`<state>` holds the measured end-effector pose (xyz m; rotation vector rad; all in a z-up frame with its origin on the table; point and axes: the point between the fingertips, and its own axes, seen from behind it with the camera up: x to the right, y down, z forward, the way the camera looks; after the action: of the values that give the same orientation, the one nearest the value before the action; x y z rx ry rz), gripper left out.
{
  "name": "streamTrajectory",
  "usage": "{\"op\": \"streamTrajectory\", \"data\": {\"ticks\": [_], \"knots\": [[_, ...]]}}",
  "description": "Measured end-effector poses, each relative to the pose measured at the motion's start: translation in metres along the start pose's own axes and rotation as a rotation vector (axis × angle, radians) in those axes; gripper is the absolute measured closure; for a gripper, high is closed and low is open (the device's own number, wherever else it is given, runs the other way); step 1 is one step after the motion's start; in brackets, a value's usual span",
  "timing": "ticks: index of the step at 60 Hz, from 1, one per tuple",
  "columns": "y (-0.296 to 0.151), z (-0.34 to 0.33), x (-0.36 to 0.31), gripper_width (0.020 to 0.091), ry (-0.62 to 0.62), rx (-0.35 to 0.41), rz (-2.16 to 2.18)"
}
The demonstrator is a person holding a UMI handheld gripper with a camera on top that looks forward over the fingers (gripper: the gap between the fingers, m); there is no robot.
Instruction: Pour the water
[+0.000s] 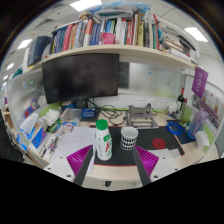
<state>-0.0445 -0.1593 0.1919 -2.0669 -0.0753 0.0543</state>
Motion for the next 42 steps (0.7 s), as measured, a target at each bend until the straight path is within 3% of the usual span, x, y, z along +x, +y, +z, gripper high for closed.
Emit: {"op": "streamTrajectory", "data": {"ticks": [14, 32, 36, 39, 42], "knots": [[0.021, 0.085, -0.028, 0.0293, -0.006, 0.015, 0.041], [0.004, 0.160, -0.045, 0.0303, -0.027, 0.174, 0.096], [-0.002, 0.169, -0.041, 0.0386, -0.002, 0.222, 0.085], [0.000, 0.177, -0.038, 0.0562, 0.024, 0.234, 0.065], [-0.005, 0.180, -0.045, 0.0570, 0.006, 0.265, 0.059]]}}
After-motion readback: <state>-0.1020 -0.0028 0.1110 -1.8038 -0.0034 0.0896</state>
